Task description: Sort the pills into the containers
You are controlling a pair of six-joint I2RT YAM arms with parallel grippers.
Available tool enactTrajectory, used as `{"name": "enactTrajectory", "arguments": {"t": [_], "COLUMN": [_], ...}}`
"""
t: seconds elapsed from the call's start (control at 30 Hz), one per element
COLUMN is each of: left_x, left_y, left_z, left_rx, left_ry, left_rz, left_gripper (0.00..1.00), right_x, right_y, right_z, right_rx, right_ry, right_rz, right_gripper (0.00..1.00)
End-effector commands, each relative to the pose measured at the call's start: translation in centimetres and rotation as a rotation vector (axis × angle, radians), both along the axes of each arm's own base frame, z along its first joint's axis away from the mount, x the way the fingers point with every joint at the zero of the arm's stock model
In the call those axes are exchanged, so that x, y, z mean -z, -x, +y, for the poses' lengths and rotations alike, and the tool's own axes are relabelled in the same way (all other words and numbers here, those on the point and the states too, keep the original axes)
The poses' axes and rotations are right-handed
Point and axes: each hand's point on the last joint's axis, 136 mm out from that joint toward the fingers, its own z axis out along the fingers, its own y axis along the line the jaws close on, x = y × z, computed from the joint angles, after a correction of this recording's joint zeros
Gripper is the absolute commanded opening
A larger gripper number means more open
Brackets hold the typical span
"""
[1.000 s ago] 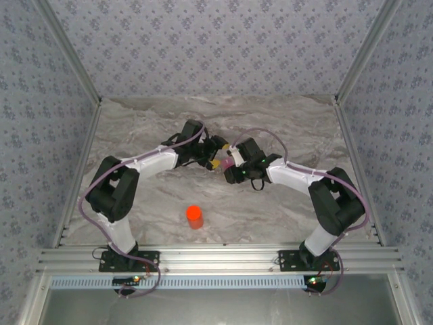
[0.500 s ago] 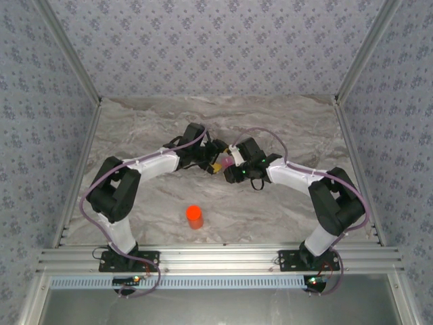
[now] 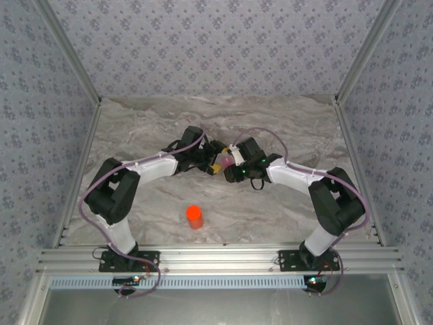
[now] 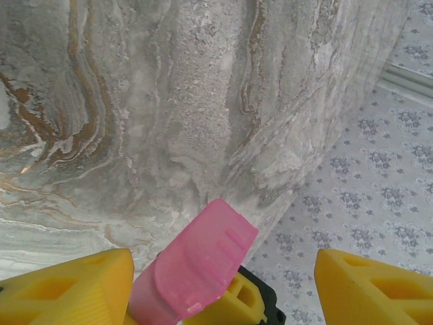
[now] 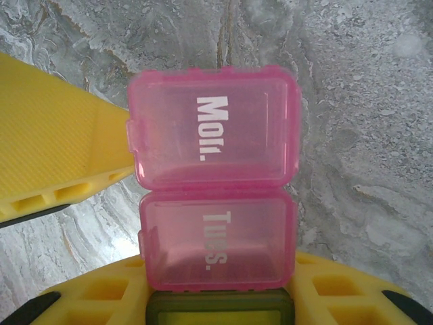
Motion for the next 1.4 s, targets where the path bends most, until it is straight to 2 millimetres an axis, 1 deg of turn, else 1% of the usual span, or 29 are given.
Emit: {"name": "enactTrajectory", "arguments": {"t": [0.0, 0.33, 0.6, 0.83, 1.07, 1.23, 1.37], "left_x": [-2.7, -3.6, -3.8, -4.5, -4.9, -5.7, -6.8], "left_y": [-1.0, -1.0, -1.3, -0.8, -0.6, -0.5, -0.9], "left_z": [-0.3, -0.3, -0.9, -1.5, -1.8, -2.5, -3.0], "left_rx": [-0.038, -0.044, -0.034, -0.021, -0.019, -0.009, -0.004], "left_ry": [0.066, 0.089, 0.111, 0.129, 0.141, 0.165, 0.186], "left_rz": [-0.049, -0.065, -0.066, -0.072, -0.068, -0.073, -0.094], "left_gripper": [0.71, 0.71, 0.71, 0.71, 0.71, 0.71, 0.71], "right_x": [-0.3, 0.3, 0.2, 0.4, 0.6, 0.6, 0.7], "right_y": [-0.2, -0.2, -0.2, -0.3, -0.3, -0.3, -0.2], "right_z": [0.0, -0.3, -0.2, -0.2, -0.2, -0.3, -0.1], "right_rx": [0.012, 0.020, 0.020, 0.020, 0.022, 0.022, 0.018], "right_ry": [-0.011, -0.002, -0.002, 0.000, 0.005, 0.009, 0.005], "right_rz": [0.001, 0.012, 0.012, 0.015, 0.019, 0.021, 0.024], "right_gripper": [0.30, 0.30, 0.29, 0.29, 0.29, 0.29, 0.28]}}
